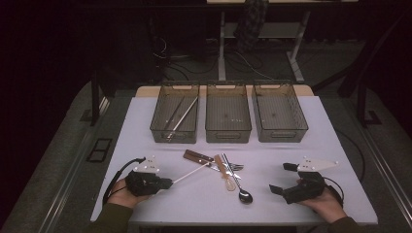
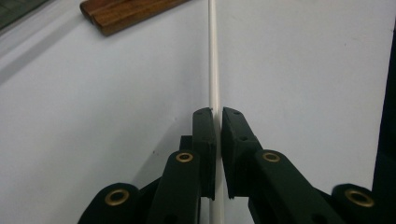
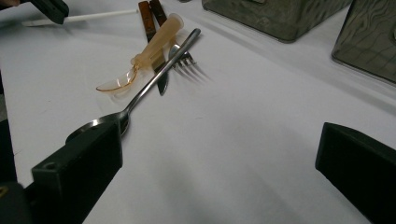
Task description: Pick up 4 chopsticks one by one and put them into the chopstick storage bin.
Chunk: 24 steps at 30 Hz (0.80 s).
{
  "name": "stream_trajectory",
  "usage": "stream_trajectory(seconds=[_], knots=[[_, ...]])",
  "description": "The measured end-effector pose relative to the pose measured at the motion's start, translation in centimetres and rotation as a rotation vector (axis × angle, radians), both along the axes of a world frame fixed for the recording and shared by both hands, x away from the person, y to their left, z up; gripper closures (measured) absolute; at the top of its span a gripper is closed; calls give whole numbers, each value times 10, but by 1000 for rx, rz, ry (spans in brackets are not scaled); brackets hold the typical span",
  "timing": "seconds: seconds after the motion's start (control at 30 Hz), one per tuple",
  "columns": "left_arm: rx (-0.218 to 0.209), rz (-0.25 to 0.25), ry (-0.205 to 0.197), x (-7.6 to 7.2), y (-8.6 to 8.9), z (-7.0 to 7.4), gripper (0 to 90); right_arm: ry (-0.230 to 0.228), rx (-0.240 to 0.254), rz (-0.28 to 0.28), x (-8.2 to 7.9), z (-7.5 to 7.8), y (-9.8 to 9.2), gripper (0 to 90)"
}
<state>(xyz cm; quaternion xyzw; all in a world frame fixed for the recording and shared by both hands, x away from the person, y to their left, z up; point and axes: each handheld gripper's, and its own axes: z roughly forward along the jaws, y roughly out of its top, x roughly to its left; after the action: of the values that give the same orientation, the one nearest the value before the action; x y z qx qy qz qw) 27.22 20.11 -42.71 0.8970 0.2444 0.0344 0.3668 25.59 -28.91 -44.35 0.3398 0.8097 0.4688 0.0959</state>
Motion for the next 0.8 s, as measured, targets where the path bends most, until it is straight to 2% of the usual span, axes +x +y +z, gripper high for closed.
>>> stream_trajectory(seconds=[0.3, 0.4, 0.8], knots=[[-65, 23, -13, 0, -1, 10, 841, 0, -2, 1, 0, 0, 0, 5], [-100, 31, -22, 1, 0, 15, 840, 0, -2, 0, 1, 0, 0, 5], [-203, 43, -70, 2, -5, 36, 840, 1, -2, -1, 1, -1, 0, 5]])
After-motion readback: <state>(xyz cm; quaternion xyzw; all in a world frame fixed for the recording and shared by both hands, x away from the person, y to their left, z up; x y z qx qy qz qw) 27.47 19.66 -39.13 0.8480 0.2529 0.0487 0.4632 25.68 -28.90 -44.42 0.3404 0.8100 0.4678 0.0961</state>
